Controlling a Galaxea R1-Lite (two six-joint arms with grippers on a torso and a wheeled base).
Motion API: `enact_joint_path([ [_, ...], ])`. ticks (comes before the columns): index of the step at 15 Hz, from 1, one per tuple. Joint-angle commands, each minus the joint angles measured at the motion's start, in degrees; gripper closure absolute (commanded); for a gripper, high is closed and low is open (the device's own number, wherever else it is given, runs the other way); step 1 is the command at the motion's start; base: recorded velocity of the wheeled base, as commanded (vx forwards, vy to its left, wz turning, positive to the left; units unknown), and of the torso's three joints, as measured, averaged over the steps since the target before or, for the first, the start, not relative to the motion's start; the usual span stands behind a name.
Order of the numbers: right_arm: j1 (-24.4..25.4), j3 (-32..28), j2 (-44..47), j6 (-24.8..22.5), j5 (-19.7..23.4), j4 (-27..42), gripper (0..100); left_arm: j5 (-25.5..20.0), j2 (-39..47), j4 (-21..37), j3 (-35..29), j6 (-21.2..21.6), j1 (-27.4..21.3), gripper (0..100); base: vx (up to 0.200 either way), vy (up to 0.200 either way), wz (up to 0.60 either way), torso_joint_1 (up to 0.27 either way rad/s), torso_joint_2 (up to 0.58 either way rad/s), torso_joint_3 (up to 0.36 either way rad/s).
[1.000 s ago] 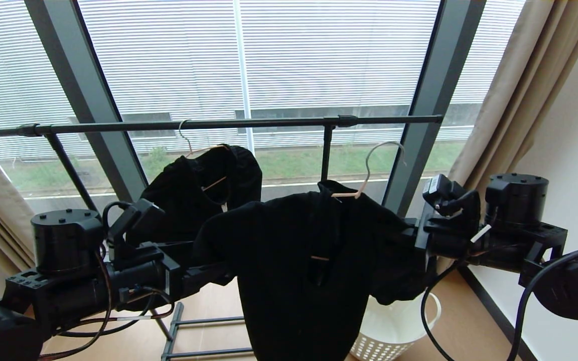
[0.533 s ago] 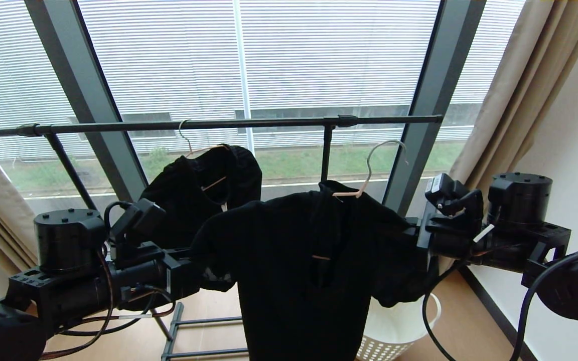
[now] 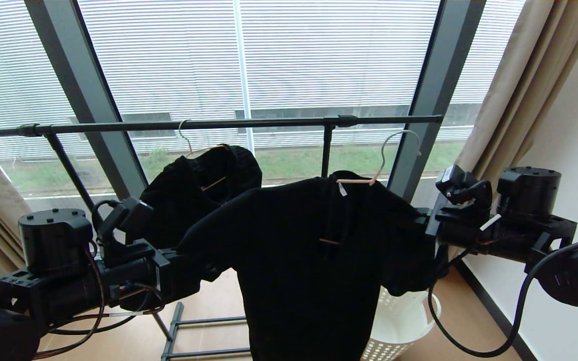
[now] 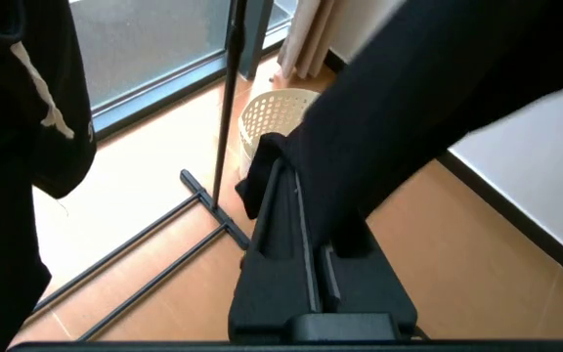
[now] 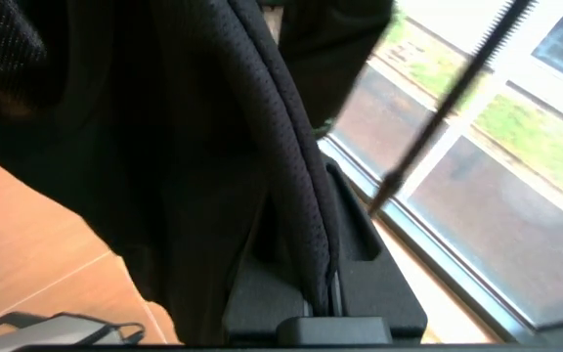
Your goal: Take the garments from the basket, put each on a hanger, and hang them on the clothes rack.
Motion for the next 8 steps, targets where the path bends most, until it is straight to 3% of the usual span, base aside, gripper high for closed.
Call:
enact_joint_path([
  [1,-1.6,-0.27,0.36,-0.01,0.05,-0.01,100,-0.05,0.08,0.01,0.07,-0.05,0.22,100,0.0,0.0,0.0,0.0,0.0,0.0],
  [8,-4.94,-0.98,0.18,-0.72,3.66,-0.01,100,-0.05,0.08,0.01,-0.11,0.03,1.01,100,0.0,0.0,0.0,0.0,0.0,0.0],
])
